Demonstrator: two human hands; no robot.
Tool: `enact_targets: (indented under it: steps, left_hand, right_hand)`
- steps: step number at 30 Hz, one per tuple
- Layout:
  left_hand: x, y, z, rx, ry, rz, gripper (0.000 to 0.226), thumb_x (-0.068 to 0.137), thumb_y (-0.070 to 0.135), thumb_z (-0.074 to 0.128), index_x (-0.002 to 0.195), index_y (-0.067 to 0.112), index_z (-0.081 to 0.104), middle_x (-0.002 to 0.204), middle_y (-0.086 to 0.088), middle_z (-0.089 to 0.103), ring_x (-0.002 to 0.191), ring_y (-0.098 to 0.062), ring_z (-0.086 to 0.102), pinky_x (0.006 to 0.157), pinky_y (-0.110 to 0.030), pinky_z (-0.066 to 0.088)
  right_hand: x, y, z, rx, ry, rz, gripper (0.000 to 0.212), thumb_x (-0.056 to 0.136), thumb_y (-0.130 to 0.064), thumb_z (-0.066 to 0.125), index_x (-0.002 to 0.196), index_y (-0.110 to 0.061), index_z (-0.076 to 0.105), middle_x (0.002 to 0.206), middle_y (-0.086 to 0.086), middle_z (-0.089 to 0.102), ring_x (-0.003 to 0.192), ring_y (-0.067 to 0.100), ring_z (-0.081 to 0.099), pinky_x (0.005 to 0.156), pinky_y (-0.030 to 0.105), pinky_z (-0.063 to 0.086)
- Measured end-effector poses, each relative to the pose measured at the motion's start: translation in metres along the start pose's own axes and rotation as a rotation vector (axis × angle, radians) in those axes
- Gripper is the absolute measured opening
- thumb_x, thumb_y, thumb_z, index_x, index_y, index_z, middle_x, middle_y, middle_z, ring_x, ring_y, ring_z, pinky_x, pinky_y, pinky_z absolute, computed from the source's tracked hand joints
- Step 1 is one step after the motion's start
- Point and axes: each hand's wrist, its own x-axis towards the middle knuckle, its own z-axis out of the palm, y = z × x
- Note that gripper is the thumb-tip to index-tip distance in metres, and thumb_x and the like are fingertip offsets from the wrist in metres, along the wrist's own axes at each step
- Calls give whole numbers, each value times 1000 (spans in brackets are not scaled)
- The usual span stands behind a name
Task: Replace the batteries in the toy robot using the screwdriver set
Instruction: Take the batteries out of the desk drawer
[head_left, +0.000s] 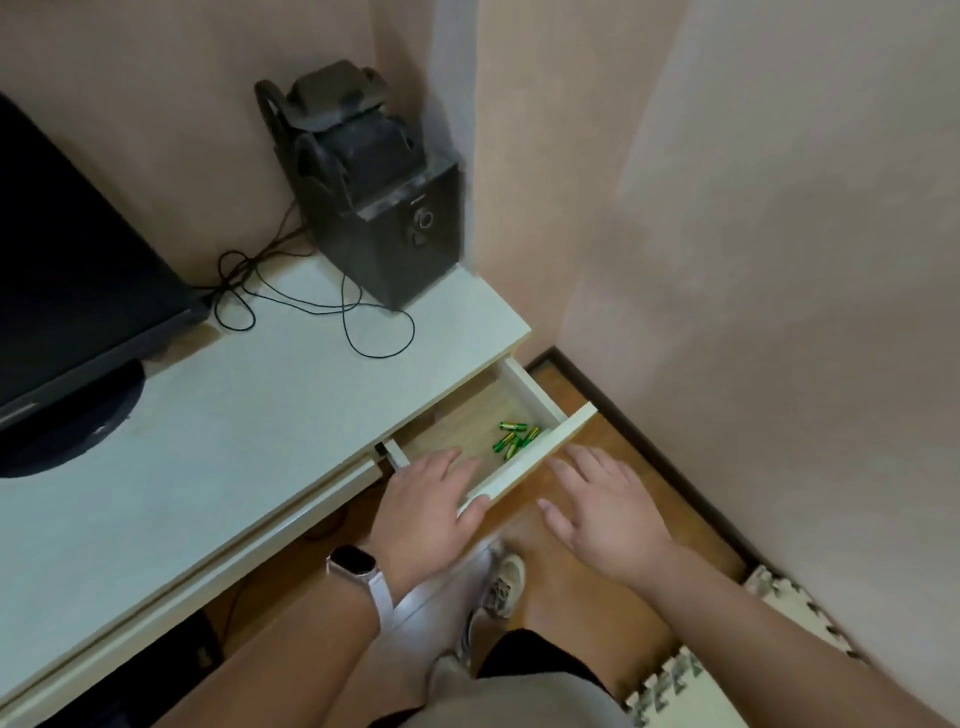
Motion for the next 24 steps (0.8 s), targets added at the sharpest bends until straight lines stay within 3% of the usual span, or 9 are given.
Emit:
enact_targets:
  steps: [3, 6, 9, 15, 19, 24]
  left_hand:
    - [35, -2, 2, 46, -63, 14, 49, 101, 47, 38, 147, 30, 43, 155, 3, 40, 141, -17, 37, 114, -39, 30]
    - [66, -1, 5, 77, -88, 27, 44, 100, 41, 46, 140, 25, 51, 147, 0, 50, 134, -21, 47, 109, -39, 37]
    - [94, -2, 15, 68, -159, 32, 48, 101, 43, 43, 147, 27, 44, 149, 0, 48, 136, -22, 44, 111, -41, 35]
    - [137, -18, 51, 30, -300, -82, 51, 99, 47, 44, 146, 29, 44, 150, 3, 46, 138, -19, 42, 111, -46, 42]
    - [158, -30, 71, 33, -346, -22, 49, 101, 41, 49, 147, 25, 42, 150, 0, 46, 140, -20, 41, 111, -38, 38]
    - [192, -44, 95, 10, -366, 43, 50, 99, 35, 55, 146, 23, 42, 145, 0, 48, 133, -20, 47, 106, -37, 44]
  right_hand:
    - [29, 17, 7, 47, -47, 32, 58, 93, -57, 32, 143, -27, 39, 149, -1, 39, 138, 20, 33, 112, 40, 27]
    - [51, 38, 14, 53, -49, 57, 57, 93, -57, 36, 141, -26, 41, 147, -1, 41, 136, 19, 35, 110, 38, 29]
    - [67, 55, 25, 63, -75, 99, 59, 94, -56, 36, 143, -25, 38, 151, 2, 36, 139, 22, 32, 109, 37, 29]
    - [87, 61, 62, 159, -140, 179, 65, 92, -60, 34, 147, -26, 29, 158, 6, 24, 146, 30, 18, 115, 47, 18]
    - [101, 58, 85, 203, -99, 265, 68, 94, -61, 29, 152, -26, 18, 162, 5, 11, 149, 27, 5, 115, 43, 3]
    - [116, 56, 107, 156, -73, 335, 71, 93, -63, 27, 150, -22, 26, 159, 7, 22, 148, 28, 12, 114, 44, 6]
